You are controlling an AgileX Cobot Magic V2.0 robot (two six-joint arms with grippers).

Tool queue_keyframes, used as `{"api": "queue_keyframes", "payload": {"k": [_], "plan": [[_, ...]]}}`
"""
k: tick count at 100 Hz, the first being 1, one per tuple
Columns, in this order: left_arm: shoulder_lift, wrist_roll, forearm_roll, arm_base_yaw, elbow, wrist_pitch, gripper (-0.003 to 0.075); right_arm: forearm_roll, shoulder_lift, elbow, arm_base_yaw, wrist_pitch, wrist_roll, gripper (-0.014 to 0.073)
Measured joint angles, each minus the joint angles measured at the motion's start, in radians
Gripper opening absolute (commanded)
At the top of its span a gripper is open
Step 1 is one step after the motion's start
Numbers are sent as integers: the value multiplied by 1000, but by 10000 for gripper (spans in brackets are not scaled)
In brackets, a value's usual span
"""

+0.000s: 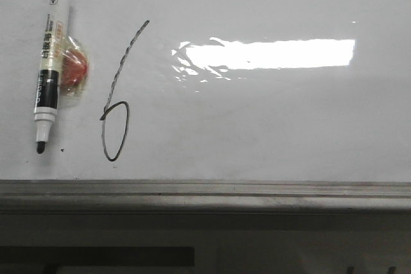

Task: Write number 6 on whiteboard

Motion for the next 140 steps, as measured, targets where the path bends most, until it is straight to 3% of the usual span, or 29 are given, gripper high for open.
{"api": "queue_keyframes", "payload": {"k": [28,45,58,75,140], "plan": [[0,15,-25,234,128,-210,-19,0,0,0,0,0,0,-64],[0,-66,30,288,164,-307,-19,0,0,0,0,0,0,-64],[0,-123,40,288,164,-246,-19,0,0,0,0,0,0,-64],[0,-139,42,288,164,-72,-19,0,0,0,0,0,0,-64],[0,-145,42,288,164,-74,-19,0,0,0,0,0,0,-64]]}}
